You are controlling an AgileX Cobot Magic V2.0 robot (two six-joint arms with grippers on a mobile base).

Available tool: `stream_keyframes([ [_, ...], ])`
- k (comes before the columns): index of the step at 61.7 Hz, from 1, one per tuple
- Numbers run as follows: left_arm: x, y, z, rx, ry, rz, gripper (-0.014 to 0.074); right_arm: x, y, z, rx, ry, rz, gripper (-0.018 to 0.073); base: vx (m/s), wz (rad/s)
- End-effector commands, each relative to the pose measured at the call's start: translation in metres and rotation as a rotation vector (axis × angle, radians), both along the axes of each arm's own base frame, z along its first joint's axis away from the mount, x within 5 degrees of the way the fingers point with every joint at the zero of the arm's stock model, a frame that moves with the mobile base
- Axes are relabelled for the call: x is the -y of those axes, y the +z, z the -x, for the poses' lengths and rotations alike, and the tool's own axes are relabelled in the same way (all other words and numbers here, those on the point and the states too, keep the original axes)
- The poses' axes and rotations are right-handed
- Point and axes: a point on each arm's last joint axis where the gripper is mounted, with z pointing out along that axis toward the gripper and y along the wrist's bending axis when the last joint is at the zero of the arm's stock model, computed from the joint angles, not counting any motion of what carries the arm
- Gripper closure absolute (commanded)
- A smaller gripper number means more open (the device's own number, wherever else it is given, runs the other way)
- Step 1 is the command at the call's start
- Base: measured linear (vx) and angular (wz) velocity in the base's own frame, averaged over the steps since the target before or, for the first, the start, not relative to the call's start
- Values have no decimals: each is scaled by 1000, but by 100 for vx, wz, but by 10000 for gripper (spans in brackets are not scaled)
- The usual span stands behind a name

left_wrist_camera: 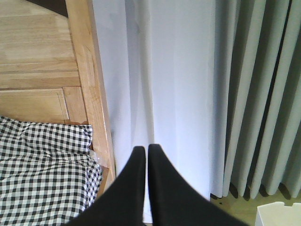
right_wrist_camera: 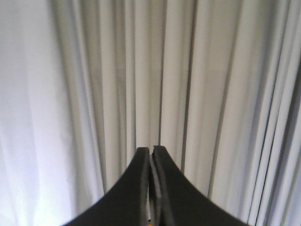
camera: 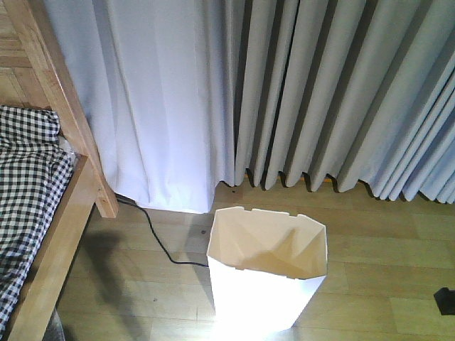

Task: Move trash bin to bedside with robot

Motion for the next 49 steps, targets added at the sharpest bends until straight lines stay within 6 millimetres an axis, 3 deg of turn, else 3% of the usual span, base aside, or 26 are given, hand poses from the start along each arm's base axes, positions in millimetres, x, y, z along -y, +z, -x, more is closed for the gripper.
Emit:
stream_keyframes([
  [1,0,1,0,63,-4,4,603,-1,5,1,77,7,20,568,0,0],
  [49,0,1,0,63,-4,4,603,0,5,1,78,1,11,568,0,0],
])
